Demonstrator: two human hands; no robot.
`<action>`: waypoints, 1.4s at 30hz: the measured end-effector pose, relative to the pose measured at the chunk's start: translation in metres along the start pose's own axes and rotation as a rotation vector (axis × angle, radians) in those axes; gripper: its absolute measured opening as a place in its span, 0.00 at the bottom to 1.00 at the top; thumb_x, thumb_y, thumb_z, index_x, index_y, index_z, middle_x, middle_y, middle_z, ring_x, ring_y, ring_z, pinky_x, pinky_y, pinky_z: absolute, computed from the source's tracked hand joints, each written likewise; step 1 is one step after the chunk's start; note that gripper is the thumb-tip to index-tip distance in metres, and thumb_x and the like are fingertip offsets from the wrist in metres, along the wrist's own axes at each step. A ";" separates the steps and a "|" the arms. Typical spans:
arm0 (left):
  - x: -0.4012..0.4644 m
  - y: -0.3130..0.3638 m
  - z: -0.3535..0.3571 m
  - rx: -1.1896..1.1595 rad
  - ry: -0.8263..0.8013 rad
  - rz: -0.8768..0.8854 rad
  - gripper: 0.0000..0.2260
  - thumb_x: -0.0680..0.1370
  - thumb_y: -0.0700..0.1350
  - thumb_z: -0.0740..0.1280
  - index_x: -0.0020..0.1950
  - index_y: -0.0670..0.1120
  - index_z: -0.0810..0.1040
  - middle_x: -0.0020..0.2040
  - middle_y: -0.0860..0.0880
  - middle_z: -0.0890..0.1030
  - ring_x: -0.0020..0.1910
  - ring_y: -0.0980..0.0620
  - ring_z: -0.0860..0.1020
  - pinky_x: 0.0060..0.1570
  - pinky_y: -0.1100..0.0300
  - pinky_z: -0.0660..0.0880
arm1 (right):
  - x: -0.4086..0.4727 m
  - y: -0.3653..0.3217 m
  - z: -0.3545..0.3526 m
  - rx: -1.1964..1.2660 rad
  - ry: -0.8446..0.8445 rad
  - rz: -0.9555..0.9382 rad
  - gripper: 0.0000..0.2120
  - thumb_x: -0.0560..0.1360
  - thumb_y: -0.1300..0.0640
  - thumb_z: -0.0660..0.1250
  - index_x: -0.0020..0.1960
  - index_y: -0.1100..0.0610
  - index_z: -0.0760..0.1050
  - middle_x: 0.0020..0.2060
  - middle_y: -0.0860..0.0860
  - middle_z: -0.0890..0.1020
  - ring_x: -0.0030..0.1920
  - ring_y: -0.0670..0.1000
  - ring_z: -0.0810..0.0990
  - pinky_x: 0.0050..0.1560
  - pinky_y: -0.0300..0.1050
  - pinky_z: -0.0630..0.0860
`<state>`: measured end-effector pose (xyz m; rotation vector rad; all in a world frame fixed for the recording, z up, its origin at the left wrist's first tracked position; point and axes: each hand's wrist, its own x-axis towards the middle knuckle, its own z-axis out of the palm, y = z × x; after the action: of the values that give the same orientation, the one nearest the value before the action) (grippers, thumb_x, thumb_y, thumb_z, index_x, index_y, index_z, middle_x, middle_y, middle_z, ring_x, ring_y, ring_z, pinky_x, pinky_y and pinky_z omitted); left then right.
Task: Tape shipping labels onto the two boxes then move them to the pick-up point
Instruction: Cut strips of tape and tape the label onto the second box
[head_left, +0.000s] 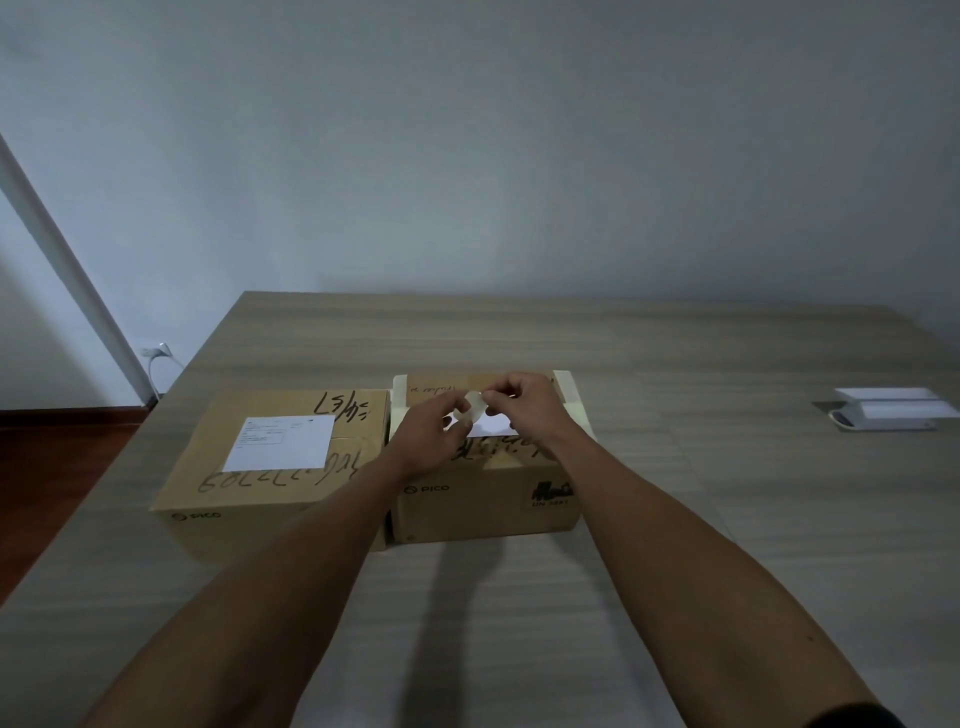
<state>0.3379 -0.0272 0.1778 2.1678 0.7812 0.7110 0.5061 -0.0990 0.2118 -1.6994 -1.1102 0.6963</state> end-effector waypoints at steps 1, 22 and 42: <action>0.001 -0.001 0.001 0.005 0.001 -0.007 0.03 0.82 0.42 0.67 0.53 0.50 0.77 0.60 0.50 0.81 0.56 0.50 0.79 0.47 0.79 0.69 | 0.000 0.000 0.000 -0.011 -0.002 0.000 0.04 0.80 0.64 0.69 0.49 0.63 0.83 0.43 0.57 0.85 0.41 0.49 0.83 0.37 0.32 0.75; 0.001 0.017 -0.002 -0.107 0.062 -0.217 0.25 0.82 0.57 0.66 0.38 0.37 0.81 0.39 0.47 0.84 0.39 0.61 0.81 0.42 0.60 0.73 | 0.018 -0.021 -0.016 -0.303 0.034 -0.063 0.12 0.82 0.58 0.67 0.40 0.57 0.79 0.41 0.47 0.81 0.42 0.43 0.78 0.45 0.42 0.72; 0.008 0.003 0.001 -0.023 0.024 -0.267 0.19 0.79 0.53 0.70 0.37 0.38 0.78 0.38 0.51 0.77 0.39 0.55 0.74 0.43 0.57 0.69 | 0.031 -0.020 -0.027 -0.289 -0.028 -0.100 0.11 0.80 0.59 0.69 0.39 0.55 0.81 0.46 0.50 0.84 0.53 0.50 0.83 0.53 0.47 0.77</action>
<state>0.3451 -0.0235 0.1817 1.9875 1.0461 0.6052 0.5343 -0.0790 0.2420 -1.8642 -1.3580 0.5165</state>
